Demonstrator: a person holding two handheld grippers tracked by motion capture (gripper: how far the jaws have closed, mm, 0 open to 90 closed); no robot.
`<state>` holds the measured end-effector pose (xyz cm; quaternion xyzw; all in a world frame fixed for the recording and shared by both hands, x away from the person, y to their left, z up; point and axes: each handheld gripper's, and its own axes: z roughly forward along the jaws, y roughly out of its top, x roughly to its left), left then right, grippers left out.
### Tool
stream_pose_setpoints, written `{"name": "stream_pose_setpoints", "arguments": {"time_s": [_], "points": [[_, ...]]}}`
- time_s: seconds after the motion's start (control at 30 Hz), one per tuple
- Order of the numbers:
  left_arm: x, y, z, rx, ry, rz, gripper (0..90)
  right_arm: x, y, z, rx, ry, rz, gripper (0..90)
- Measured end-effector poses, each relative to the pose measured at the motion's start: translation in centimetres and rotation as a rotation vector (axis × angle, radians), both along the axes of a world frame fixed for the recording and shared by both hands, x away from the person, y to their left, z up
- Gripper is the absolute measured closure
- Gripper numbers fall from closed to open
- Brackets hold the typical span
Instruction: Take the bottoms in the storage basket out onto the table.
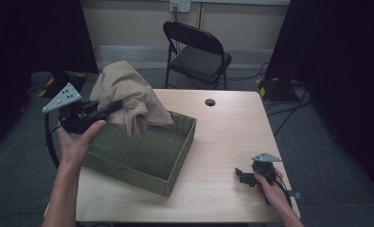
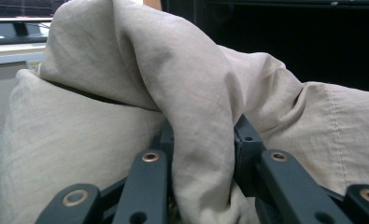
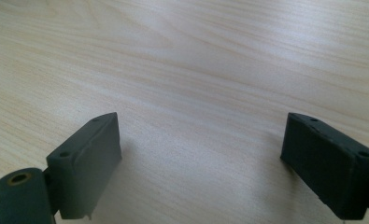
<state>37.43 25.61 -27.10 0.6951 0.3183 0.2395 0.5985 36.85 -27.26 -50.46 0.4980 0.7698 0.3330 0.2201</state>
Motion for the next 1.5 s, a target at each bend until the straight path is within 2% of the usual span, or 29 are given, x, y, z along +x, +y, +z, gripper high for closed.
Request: {"name": "stream_pose_setpoints", "arguments": {"time_s": [0.4, 0.5, 0.6, 0.8, 1.17, 1.4, 1.5], "points": [[0.6, -3.4, 0.1, 0.021, 0.012, -0.069, 72.0, 0.0, 0.0, 0.0, 0.0, 0.0, 0.0, 11.0], [0.9, -4.2, 0.0, 0.015, 0.016, -0.089, 71.9, 0.0, 0.0, 0.0, 0.0, 0.0, 0.0, 11.0], [1.2, -5.2, -0.2, 0.029, 0.019, -0.099, 72.0, 0.0, 0.0, 0.0, 0.0, 0.0, 0.0, 11.0], [2.0, -6.8, -0.4, 0.013, 0.037, -0.123, 72.0, 0.0, 0.0, 0.0, -0.001, 0.0, 0.005, 11.0], [2.5, -9.9, 0.3, 0.007, 0.03, -0.175, 72.0, -0.4, -0.1, 0.0, 0.001, 0.002, 0.024, 11.0], [2.9, -12.6, 0.8, 0.003, 0.027, -0.223, 72.0, -1.3, 0.1, 0.0, 0.0, 0.001, 0.034, 11.0], [3.1, -13.3, 0.9, 0.006, 0.029, -0.232, 72.0, -1.5, 0.2, 0.0, 0.001, 0.002, 0.029, 11.0]]}}
